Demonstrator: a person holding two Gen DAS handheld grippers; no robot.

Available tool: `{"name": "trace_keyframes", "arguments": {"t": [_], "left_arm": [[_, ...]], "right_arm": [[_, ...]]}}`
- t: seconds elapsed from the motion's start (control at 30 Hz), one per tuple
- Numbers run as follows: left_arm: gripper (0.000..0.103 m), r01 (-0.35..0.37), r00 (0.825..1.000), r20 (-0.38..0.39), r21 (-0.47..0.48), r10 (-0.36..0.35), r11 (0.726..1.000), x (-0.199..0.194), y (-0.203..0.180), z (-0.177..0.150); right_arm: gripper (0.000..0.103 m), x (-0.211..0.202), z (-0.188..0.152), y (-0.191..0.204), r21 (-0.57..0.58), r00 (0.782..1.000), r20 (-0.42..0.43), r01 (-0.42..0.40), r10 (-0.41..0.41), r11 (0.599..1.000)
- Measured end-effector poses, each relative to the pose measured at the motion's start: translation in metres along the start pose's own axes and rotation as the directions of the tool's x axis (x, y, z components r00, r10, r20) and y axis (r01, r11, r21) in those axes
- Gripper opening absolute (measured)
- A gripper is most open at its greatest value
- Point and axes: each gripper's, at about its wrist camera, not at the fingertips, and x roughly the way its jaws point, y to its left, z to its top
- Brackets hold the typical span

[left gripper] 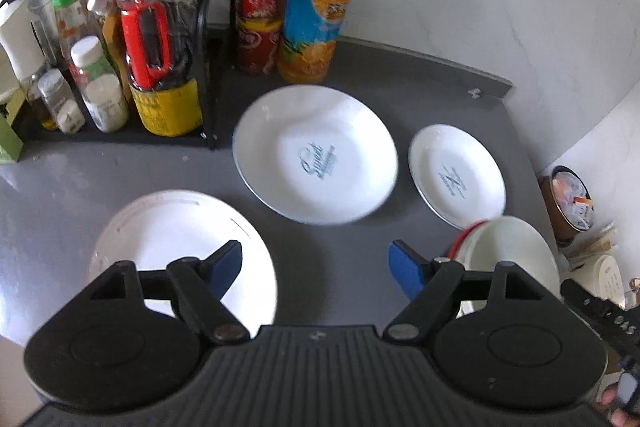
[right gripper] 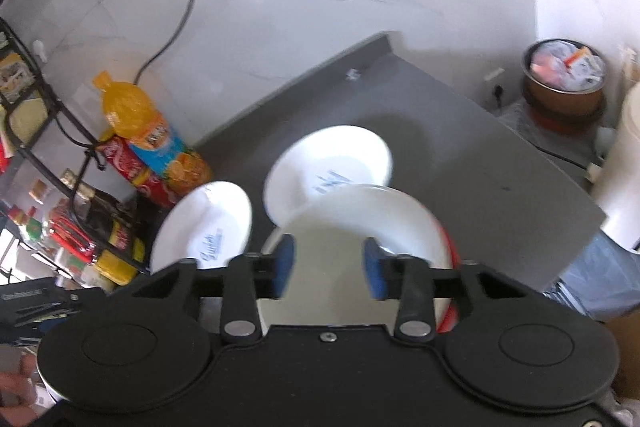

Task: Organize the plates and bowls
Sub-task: 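Move both grippers toward the white 'Sweet' and 'BAKERY' plates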

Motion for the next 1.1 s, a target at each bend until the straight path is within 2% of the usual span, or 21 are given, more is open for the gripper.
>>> {"name": "trace_keyframes", "arguments": {"t": [0.17,0.47,0.8,0.93,1.1], "left_arm": [[0.079,0.032,0.999,-0.005,0.008,-0.031,0.999,0.013,0.016,0.018],[0.080,0.058,0.998,-0.017,0.066,-0.057,0.996,0.041,0.029,0.037],[0.079,0.022,1.000,-0.018,0.016,-0.021,1.000,0.081,0.046,0.053],[0.079,-0.016,1.000,-0.005,0.029,0.016,0.999,0.096,0.047,0.057],[0.079,-0.022,1.000,-0.011,0.028,0.023,0.999,0.115,0.050,0.058]], "right_arm": [[0.056,0.019,0.007,0.027,0.016,0.999,-0.006,-0.034,0.034,0.999],[0.055,0.061,0.007,0.074,-0.011,0.997,-0.059,-0.052,0.051,0.999],[0.054,0.106,0.005,0.108,-0.052,0.992,-0.120,-0.045,0.039,0.998],[0.054,0.127,0.003,0.117,-0.063,0.990,-0.142,-0.012,0.003,0.998],[0.056,0.152,-0.003,0.127,-0.100,0.982,-0.181,0.028,-0.046,0.995]]}}
